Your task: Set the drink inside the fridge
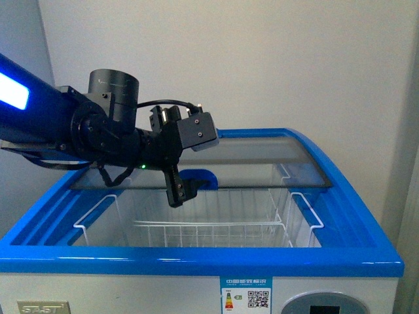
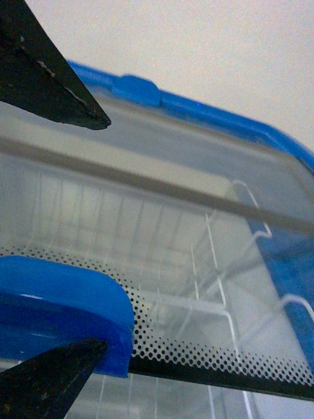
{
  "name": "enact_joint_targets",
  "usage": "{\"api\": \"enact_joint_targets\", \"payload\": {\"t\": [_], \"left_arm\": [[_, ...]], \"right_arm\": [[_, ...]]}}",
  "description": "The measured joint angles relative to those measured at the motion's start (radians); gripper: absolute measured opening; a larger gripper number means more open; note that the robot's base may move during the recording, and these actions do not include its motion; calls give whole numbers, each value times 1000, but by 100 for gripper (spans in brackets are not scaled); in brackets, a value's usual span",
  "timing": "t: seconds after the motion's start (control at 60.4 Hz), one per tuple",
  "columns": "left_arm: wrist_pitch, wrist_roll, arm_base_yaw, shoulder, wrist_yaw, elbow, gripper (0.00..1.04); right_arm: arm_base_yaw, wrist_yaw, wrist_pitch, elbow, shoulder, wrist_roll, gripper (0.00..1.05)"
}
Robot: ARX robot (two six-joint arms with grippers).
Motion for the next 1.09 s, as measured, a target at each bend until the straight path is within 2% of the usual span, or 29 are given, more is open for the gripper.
{"api": "enact_joint_targets", "payload": {"t": [0.099, 0.248, 0.331, 0.397, 0.497, 0.563, 0.579, 0.596, 0.629, 0.679, 0.778, 0.828, 0.96, 1.076, 1.092], "left_arm": [[58, -14, 0, 81, -108, 125, 97], [171, -141, 0, 95, -256, 139, 97], [230, -258, 0, 60, -353, 75, 97], [245, -418, 1, -41, -425, -74, 97], [243, -724, 2, -267, -359, -359, 97], [286, -915, 2, -492, -274, -615, 97], [299, -952, 1, -545, -282, -675, 96], [371, -1019, -5, -627, -373, -777, 91], [478, -1071, -3, -738, -495, -916, 84], [574, -1130, 32, -916, -596, -1122, 73], [612, -1188, 106, -1162, -629, -1418, 52], [614, -1197, 111, -1200, -604, -1494, 41], [614, -1204, 126, -1246, -577, -1577, 22], [613, -1207, 148, -1320, -565, -1625, 2], [611, -1210, 150, -1331, -561, -1633, 3]], "right_arm": [[0, -1, 0, 0, 0, 0, 43], [0, 0, 0, 0, 0, 0, 43], [0, 0, 0, 0, 0, 0, 43], [0, 0, 0, 0, 0, 0, 43], [0, 0, 0, 0, 0, 0, 43], [0, -3, 0, 0, 0, 0, 43], [0, -3, 0, 0, 0, 0, 43], [0, -3, 0, 0, 0, 0, 43], [0, 0, 0, 0, 0, 0, 43], [-3, -17, -10, 3, 5, -2, 43], [-172, -442, -509, 238, 151, -172, 43], [-154, -530, -612, 303, 231, -272, 43], [-17, -556, -585, 401, 432, -548, 43], [81, -470, -565, 555, 669, -843, 43], [93, -457, -573, 583, 713, -881, 43]]}}
